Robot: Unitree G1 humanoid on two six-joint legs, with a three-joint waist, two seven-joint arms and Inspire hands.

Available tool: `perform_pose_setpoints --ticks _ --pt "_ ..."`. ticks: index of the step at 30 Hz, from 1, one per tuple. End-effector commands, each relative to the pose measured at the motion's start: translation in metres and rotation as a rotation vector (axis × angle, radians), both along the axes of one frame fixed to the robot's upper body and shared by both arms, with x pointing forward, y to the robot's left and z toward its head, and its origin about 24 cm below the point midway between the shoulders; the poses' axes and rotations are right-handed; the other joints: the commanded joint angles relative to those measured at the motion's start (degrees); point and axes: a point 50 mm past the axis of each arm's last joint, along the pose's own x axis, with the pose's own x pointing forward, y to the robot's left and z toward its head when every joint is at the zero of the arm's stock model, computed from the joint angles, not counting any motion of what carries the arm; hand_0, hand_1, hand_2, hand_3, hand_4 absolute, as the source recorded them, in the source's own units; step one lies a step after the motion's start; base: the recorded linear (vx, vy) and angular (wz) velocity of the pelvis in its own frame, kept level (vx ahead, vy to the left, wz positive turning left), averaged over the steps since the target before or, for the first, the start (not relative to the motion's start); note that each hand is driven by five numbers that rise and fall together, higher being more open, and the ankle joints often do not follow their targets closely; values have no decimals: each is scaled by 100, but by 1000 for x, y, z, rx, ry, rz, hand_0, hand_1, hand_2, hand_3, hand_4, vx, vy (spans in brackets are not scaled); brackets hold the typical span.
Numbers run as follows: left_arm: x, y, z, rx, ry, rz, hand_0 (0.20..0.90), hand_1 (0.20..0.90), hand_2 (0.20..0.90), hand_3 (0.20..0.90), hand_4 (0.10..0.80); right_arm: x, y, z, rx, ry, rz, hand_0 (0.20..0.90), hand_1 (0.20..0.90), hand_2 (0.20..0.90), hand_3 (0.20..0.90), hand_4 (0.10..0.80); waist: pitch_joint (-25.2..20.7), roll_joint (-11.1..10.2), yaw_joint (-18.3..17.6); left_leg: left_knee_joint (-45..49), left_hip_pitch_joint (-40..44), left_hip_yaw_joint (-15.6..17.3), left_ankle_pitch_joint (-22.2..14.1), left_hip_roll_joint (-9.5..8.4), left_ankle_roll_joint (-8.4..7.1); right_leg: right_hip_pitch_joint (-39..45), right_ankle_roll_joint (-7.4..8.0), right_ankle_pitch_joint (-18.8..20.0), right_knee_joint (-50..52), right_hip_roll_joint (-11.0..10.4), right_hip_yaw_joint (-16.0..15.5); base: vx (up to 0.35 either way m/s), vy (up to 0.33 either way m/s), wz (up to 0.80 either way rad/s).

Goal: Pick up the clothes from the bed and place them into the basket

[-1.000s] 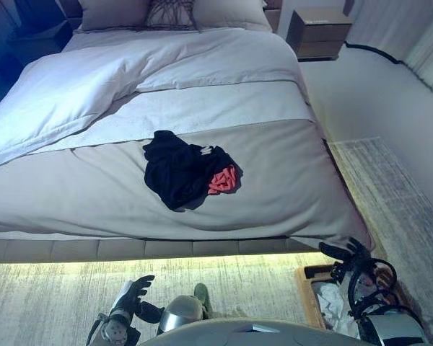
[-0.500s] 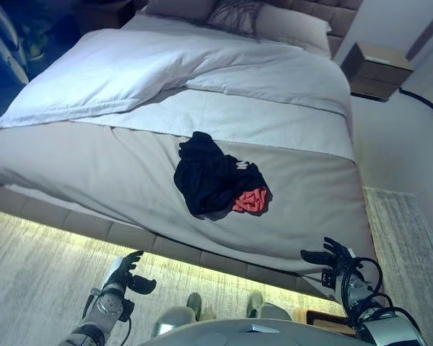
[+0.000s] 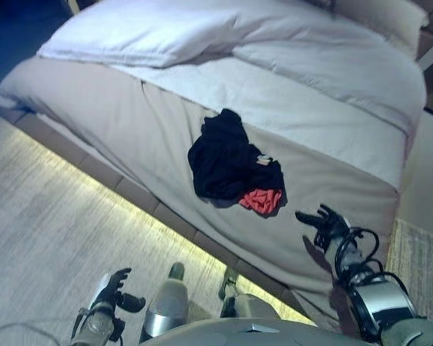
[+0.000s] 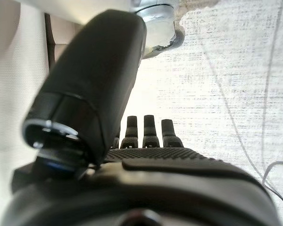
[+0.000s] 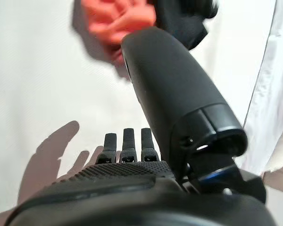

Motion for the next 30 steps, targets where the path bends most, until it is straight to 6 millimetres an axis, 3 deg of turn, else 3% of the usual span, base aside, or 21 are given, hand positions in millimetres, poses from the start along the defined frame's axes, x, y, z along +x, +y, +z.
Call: perform_pose_setpoints --ticks 1,13,22,24,25,27,30 --pt "22 -4 13 3 -129 -70 900 900 900 900 800 28 -32 54 -80 -199 -73 900 900 900 900 800 157 439 182 -810 -259 496 650 90 121 -199 102 -482 993 -87 19 -70 -39 13" --pt "48 -14 26 -24 -222 -108 900 900 900 900 800 50 -35 87 -166 -220 -90 900 900 900 900 800 543 680 277 -81 -1144 340 541 -179 153 -921 -55 -613 1474 -104 -74 -16 -9 7" --pt "60 -10 36 -36 -267 -94 900 900 900 900 800 63 -41 112 -272 -189 -44 900 900 900 900 800 704 820 303 85 -1492 282 527 -196 149 -1294 -103 -744 1720 -80 -53 10 1 3" --pt "61 -9 37 -35 -275 -95 900 900 900 900 800 65 -41 115 -293 -183 -32 820 820 820 807 707 725 824 324 69 -1505 271 534 -183 141 -1305 -106 -754 1723 -75 -68 33 -35 3" --pt "62 -8 38 -38 -279 -92 900 900 900 900 800 66 -41 118 -308 -184 -28 585 585 585 532 432 730 828 332 50 -1512 271 542 -179 139 -1317 -105 -756 1722 -71 -70 29 -29 4" --pt "64 -8 40 -37 -288 -95 900 900 900 900 800 68 -42 124 -314 -202 -35 300 300 300 200 100 753 842 355 19 -1519 258 558 -168 132 -1315 -98 -752 1707 -76 -96 10 -11 2" --pt "65 -7 42 -39 -294 -96 900 900 900 900 800 73 -43 138 -324 -244 -44 300 300 300 200 100 741 849 387 -90 -1487 237 578 -144 117 -1287 -88 -766 1661 -65 -119 1 -5 1"
